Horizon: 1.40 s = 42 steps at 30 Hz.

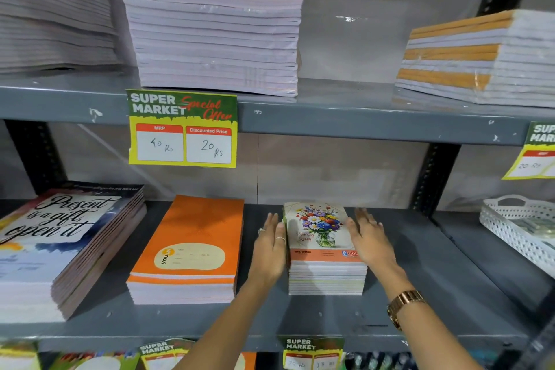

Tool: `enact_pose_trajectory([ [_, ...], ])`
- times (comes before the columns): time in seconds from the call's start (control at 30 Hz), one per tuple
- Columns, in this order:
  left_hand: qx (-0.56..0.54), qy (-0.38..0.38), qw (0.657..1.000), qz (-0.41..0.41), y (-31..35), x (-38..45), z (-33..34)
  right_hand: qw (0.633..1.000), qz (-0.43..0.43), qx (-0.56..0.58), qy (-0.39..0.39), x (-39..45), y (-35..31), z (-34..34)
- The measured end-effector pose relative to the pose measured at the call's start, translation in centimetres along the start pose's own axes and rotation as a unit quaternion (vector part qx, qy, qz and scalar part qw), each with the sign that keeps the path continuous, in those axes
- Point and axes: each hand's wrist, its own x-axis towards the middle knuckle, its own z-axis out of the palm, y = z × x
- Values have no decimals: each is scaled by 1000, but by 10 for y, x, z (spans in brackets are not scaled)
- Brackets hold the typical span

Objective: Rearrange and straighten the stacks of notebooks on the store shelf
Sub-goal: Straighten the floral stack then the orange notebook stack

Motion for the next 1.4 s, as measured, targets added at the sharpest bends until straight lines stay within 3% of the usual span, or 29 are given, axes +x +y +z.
enact_pose_trajectory([
  [0.1,23,62,997,31,-1,5,-23,994,-80,-73,22,-6,-22,-5],
  [0.2,63,91,993,45,-3,7,-50,995,-86,-56,8,-17,-47,3],
  [0.63,237,43,970,28,-61,-11,-161,977,-207,-42,-34,-63,-150,78],
  [0.77,339,-37,938,67,-75,-13,-186,971,-217,-56,-88,-79,-171,100],
  [0.93,503,-161,839,130,-91,-13,-208,960,-201,-105,-166,-95,-185,123],
  [1.03,532,-185,809,168,-97,-11,-216,957,-198,-135,-166,-97,-185,134],
  [1.3,521,-148,816,200,-106,-13,-220,957,-198,-167,-133,-104,-183,143],
  [1.4,491,-146,834,205,-113,-15,-217,955,-205,-185,-111,-106,-180,148],
])
